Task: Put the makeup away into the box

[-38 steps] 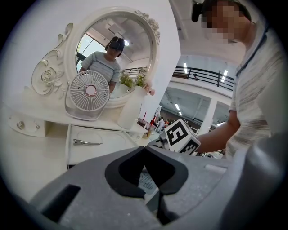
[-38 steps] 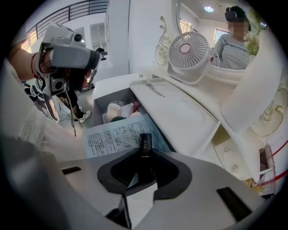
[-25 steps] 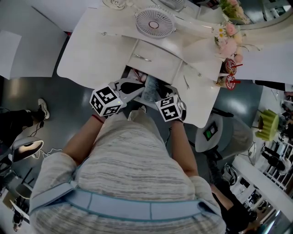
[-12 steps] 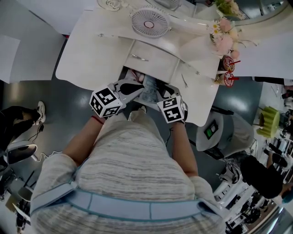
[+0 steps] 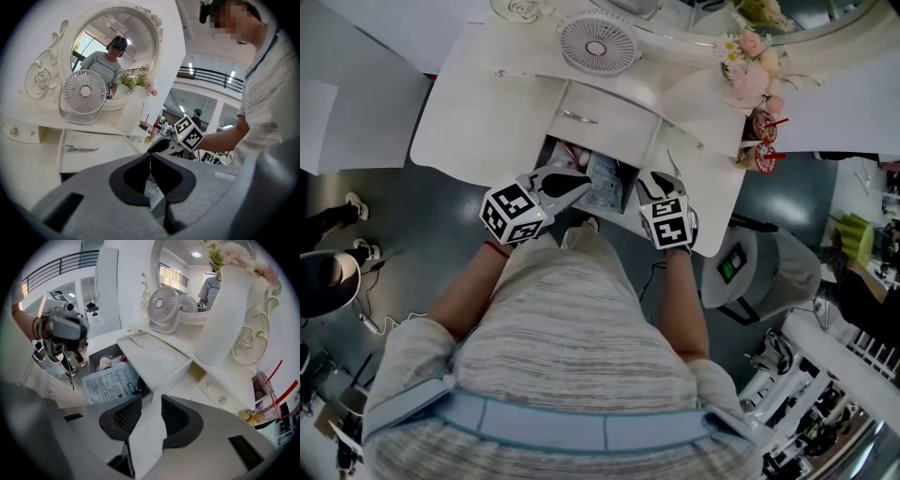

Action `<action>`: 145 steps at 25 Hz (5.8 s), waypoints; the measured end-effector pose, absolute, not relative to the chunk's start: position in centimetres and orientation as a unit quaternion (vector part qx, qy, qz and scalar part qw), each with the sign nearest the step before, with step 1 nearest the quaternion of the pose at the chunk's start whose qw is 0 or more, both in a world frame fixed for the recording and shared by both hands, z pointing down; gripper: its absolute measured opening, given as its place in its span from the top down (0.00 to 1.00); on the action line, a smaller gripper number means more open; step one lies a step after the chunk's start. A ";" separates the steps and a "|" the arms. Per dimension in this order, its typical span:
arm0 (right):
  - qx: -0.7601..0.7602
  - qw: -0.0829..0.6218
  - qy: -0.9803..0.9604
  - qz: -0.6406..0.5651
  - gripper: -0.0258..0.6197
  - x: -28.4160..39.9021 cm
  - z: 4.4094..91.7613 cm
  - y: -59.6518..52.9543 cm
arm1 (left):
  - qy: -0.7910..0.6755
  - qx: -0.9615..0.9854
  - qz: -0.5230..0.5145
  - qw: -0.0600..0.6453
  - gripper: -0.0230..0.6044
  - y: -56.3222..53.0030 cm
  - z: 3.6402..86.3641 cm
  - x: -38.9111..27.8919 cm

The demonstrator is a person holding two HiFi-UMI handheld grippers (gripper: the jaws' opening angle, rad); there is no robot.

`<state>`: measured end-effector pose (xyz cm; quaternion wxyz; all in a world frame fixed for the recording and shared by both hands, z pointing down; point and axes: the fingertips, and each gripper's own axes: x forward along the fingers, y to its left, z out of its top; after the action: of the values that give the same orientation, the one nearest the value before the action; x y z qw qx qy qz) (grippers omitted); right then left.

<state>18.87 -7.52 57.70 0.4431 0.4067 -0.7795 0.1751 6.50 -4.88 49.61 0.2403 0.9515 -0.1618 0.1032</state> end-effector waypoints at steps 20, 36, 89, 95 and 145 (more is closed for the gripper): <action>0.451 0.474 -0.732 0.192 0.79 27.2 61.5 -9.6 | -0.163 0.948 0.124 0.245 0.94 -4.3 50.3 7.1; 0.458 0.496 -0.710 0.199 0.79 30.7 64.6 -11.1 | -0.150 0.944 0.162 0.243 0.94 -3.1 50.8 7.6; 0.487 0.443 -0.713 0.239 0.88 29.3 62.0 -10.8 | -0.143 0.952 0.142 0.232 0.94 -3.8 49.7 7.8; 0.478 0.426 -0.738 0.214 0.88 26.0 59.0 -10.3 | -0.141 0.953 0.134 0.230 0.94 -4.4 49.4 7.4; 0.290 0.476 -0.819 0.136 0.77 9.0 54.8 -7.4 | -0.174 0.951 0.109 0.229 0.94 -5.2 48.9 -0.1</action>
<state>9.02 -7.37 54.80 0.4758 0.2896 -0.8192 0.1362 -0.13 -5.16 48.94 0.2294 0.9513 -0.1743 0.1095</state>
